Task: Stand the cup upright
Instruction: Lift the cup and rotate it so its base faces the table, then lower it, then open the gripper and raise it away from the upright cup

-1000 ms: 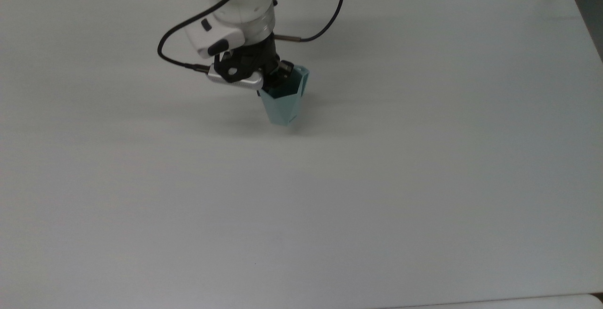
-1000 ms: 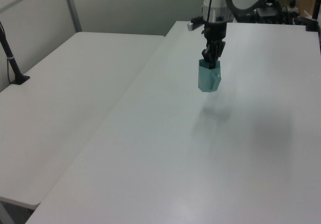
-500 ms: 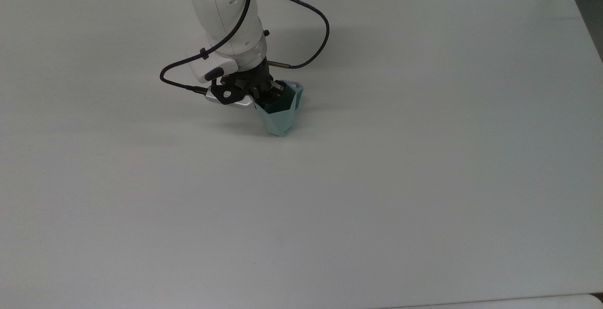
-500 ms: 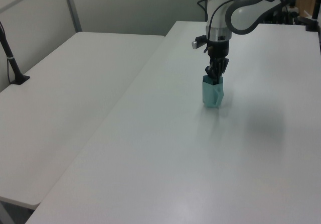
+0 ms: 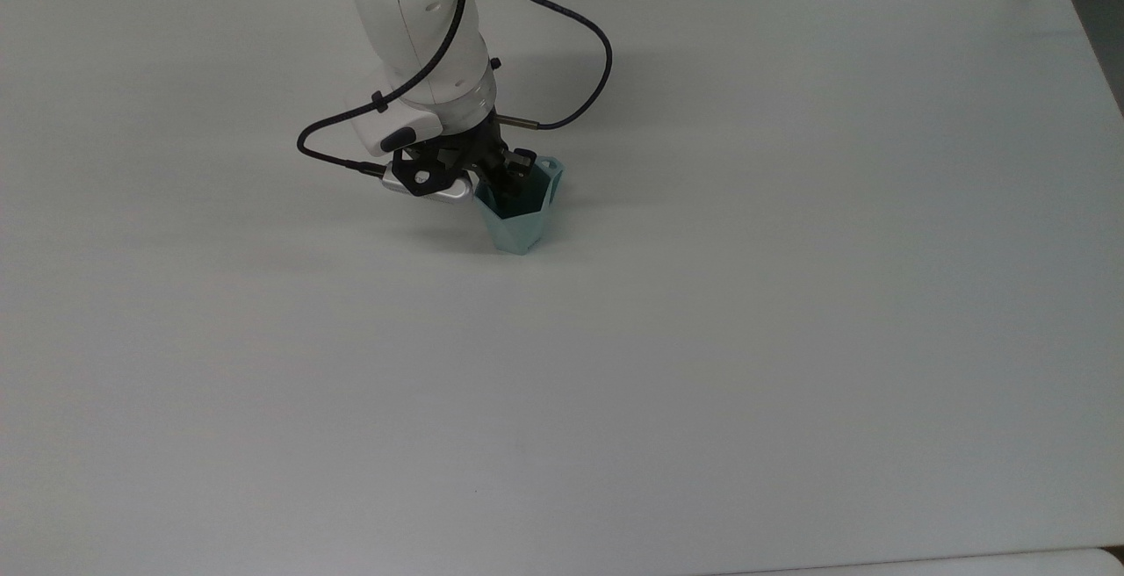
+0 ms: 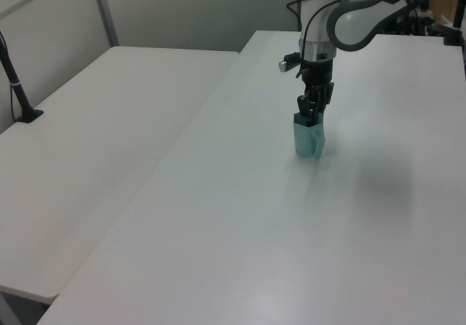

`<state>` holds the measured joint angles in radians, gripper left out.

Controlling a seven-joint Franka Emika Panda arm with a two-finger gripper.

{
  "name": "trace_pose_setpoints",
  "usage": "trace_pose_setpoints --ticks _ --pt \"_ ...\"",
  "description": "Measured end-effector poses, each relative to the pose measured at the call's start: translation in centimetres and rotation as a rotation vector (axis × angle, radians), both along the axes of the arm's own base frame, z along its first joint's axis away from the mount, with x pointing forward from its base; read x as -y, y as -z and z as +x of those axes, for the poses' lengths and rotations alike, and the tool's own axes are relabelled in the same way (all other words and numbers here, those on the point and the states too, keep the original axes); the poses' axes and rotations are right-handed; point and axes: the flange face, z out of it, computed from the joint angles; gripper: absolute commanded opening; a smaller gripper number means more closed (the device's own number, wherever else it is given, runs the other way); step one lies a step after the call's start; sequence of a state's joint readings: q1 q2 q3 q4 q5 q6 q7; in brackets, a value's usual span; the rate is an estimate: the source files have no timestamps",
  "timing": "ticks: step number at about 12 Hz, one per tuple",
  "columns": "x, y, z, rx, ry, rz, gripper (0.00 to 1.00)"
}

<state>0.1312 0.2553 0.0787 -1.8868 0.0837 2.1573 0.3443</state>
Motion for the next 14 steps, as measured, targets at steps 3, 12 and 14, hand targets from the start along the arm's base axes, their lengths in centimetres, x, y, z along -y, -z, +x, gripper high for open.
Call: trace_pose_setpoints --ticks 3,12,14 --pt "0.0 -1.2 -0.1 -0.01 -0.005 -0.001 1.0" --pt "9.3 -20.5 -2.8 0.166 -0.104 -0.046 1.0" --pt "12.3 -22.5 -3.7 0.17 -0.106 -0.092 1.0"
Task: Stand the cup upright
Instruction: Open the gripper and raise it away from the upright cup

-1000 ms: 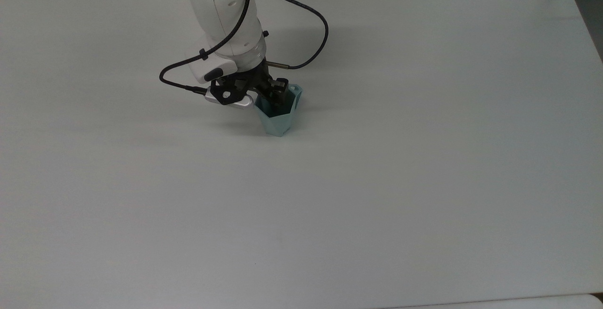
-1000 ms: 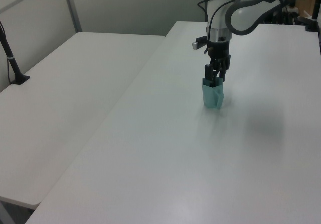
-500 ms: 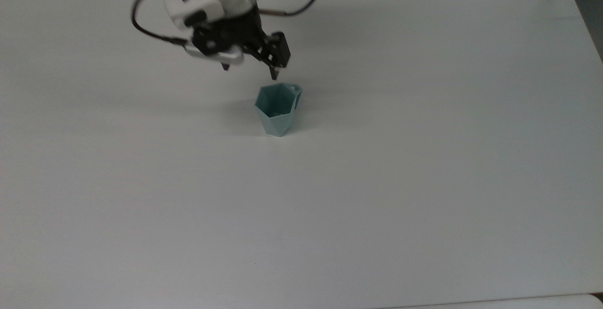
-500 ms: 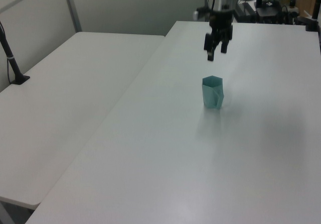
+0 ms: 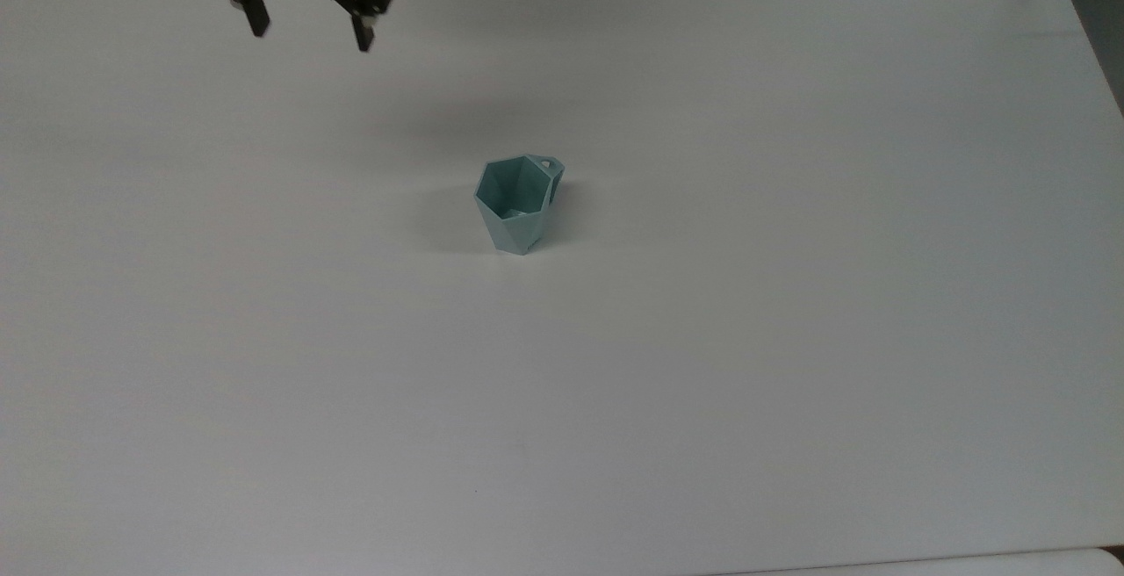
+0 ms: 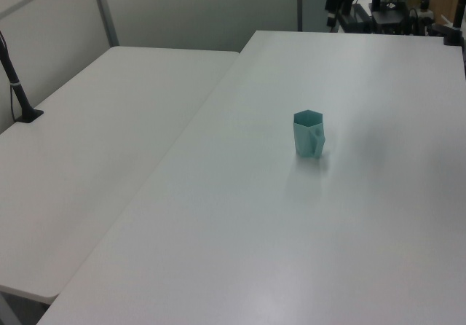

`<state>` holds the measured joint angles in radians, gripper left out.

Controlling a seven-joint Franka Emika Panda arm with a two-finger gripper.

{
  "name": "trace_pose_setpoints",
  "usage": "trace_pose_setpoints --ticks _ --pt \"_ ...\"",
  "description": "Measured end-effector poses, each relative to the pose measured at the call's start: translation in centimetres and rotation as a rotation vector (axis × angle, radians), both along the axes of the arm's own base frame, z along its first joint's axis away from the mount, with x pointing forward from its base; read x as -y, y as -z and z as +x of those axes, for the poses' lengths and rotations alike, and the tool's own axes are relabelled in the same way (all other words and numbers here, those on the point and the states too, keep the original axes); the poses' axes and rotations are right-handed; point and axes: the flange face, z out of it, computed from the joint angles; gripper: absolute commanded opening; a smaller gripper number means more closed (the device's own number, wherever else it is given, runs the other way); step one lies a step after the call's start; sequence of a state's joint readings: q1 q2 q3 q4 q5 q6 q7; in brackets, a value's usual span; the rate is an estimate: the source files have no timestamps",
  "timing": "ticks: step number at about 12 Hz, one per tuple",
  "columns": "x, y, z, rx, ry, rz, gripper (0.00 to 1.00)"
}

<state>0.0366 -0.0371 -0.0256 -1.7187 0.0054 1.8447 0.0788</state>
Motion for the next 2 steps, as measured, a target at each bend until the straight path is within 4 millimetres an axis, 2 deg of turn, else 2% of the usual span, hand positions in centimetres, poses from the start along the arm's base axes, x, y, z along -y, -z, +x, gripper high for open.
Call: trace_pose_setpoints --ticks 2 --pt "1.5 -2.4 -1.4 -0.048 -0.026 -0.011 1.0"
